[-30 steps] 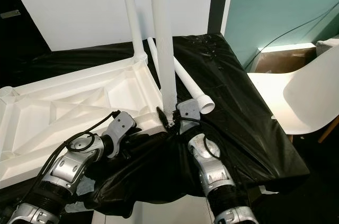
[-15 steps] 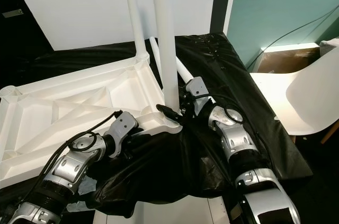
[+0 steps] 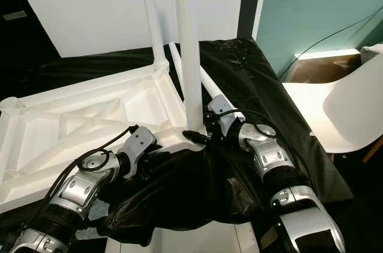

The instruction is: Building children table

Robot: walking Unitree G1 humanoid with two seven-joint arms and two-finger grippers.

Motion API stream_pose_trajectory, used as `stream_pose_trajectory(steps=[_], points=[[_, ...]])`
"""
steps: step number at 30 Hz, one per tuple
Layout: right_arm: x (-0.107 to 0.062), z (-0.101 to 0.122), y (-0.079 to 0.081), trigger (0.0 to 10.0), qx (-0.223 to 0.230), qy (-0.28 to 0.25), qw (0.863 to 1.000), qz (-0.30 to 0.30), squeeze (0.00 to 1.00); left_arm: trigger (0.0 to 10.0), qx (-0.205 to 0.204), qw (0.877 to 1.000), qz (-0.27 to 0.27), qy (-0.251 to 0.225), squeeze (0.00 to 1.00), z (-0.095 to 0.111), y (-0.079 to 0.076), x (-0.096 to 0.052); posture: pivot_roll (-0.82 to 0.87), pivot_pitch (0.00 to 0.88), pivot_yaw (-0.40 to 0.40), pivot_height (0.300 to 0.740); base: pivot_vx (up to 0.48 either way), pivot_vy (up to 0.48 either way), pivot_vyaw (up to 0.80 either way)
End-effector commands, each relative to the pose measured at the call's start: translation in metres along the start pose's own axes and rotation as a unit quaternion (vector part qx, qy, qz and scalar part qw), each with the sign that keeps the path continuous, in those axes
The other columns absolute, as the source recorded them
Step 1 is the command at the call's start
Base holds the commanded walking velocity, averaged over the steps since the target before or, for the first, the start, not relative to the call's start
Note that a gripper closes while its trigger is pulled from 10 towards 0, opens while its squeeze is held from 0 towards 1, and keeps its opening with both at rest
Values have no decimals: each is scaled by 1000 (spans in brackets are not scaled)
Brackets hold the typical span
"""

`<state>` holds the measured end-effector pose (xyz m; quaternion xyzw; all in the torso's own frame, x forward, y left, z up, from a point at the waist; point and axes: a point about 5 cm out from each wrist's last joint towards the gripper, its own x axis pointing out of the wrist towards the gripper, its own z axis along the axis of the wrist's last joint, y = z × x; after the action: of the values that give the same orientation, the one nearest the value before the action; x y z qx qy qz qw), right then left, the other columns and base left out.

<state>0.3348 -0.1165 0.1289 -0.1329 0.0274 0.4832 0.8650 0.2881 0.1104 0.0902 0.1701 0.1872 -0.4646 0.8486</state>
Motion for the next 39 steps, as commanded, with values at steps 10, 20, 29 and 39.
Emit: stream_pose_trajectory(steps=[10,20,29,39], points=[[13,-22,44,0,90,-65,965,-239,0,10000,-35,996,-41,72,0,-34,-18,7,-16,0,36,740,0,0,0],[7,-17,33,10000,71,-72,962,-255,1000,10000,-36,996,-44,75,0,-36,-20,8,-25,0,42,740,0,0,0],[-4,10,3,10000,-21,-82,993,-82,0,10000,-28,996,-50,75,0,-33,-19,11,-38,0,43,740,0,0,0],[-5,13,-7,10000,-49,-48,997,-33,0,10000,-30,996,-51,74,0,-34,-21,11,-27,0,35,740,0,0,0]])
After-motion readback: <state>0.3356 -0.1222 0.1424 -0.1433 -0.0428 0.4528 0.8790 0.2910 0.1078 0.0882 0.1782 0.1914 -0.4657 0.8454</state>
